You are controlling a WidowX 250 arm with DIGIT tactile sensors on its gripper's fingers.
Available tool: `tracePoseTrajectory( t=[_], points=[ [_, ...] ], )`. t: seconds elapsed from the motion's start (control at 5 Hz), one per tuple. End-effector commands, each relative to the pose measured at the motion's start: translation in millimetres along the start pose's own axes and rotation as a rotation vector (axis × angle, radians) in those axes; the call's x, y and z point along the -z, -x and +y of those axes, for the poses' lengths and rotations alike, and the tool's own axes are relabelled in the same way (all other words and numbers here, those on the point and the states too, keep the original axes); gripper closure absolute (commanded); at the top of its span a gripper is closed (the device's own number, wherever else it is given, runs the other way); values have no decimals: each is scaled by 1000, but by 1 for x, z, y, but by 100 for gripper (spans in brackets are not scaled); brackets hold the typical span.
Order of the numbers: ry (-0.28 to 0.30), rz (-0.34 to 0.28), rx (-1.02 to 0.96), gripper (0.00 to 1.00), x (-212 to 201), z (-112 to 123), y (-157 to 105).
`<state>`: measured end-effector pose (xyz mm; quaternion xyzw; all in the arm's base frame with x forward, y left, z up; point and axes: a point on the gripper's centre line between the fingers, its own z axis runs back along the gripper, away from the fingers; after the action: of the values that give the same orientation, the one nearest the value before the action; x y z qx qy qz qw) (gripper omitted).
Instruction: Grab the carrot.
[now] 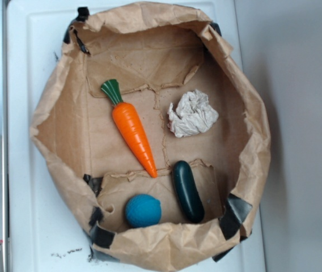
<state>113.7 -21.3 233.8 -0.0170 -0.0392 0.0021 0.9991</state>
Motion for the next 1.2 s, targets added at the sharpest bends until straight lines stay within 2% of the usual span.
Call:
tracePoseTrajectory(
  t=[0.0,0.2,0.6,0.8,1.0],
  points=[
    [0,0,0,0,0,0,0],
    [20,1,-26,0,-1,0,-27],
    [5,-12,-85,0,-2,-8,-12],
    [15,-12,15,0,8,13,-18],
    [38,-8,44,0,9,16,-29]
  ],
)
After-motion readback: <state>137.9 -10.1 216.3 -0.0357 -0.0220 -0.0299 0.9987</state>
